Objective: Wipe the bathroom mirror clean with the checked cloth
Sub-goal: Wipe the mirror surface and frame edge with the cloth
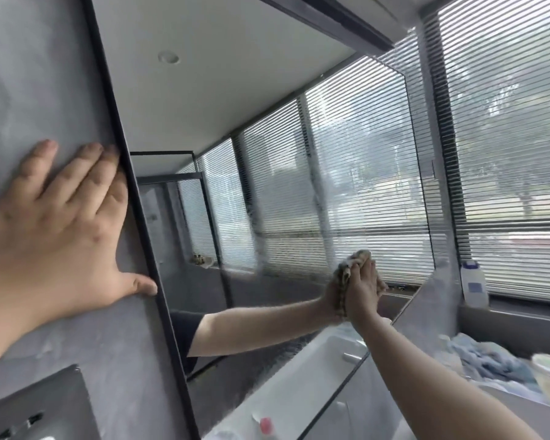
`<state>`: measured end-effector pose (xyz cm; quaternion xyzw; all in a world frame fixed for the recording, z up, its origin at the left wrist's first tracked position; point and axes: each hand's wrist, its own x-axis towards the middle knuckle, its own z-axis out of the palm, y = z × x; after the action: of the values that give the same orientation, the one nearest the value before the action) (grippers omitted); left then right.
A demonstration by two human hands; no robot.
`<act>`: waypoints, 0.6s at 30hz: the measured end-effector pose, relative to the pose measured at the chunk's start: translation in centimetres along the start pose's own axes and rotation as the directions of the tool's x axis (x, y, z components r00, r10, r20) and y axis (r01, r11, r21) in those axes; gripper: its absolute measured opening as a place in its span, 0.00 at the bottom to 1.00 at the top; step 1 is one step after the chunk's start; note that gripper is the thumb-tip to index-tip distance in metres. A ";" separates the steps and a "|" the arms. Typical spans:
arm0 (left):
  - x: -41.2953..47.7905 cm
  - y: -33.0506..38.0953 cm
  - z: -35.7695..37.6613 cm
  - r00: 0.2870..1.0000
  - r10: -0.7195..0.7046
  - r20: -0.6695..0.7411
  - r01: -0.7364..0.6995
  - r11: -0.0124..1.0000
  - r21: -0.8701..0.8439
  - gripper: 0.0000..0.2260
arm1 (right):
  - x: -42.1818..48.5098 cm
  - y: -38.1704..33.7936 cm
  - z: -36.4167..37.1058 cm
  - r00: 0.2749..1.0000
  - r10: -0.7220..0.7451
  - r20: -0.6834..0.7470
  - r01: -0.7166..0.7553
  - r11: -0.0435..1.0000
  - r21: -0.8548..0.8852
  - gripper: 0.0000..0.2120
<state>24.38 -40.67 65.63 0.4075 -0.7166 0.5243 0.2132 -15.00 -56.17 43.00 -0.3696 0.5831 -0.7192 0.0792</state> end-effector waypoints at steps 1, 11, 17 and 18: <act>0.0 0.1 -0.1 1.000 0.004 0.003 -0.004 1.000 0.001 0.63 | -1.3 2.4 -0.1 0.998 0.057 -0.011 -0.057 0.998 0.032 0.38; -0.3 0.3 -0.5 1.000 -0.027 0.006 0.027 0.999 0.028 0.62 | -6.4 7.5 0.5 0.959 0.266 -0.101 -0.262 0.964 0.049 0.33; -0.3 0.5 -0.7 0.999 -0.027 -0.032 0.028 0.999 0.038 0.61 | -4.1 -0.8 1.1 0.998 -0.019 -0.058 0.019 1.000 0.003 0.40; -0.3 0.4 -0.6 0.999 -0.026 -0.028 0.027 0.999 0.035 0.61 | -3.2 -2.7 1.3 0.996 -0.082 -0.017 0.082 0.996 -0.038 0.40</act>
<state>24.14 -39.93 65.39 0.4136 -0.6989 0.5395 0.2226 -11.06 -54.57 44.13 -0.3880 0.5814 -0.7141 0.0374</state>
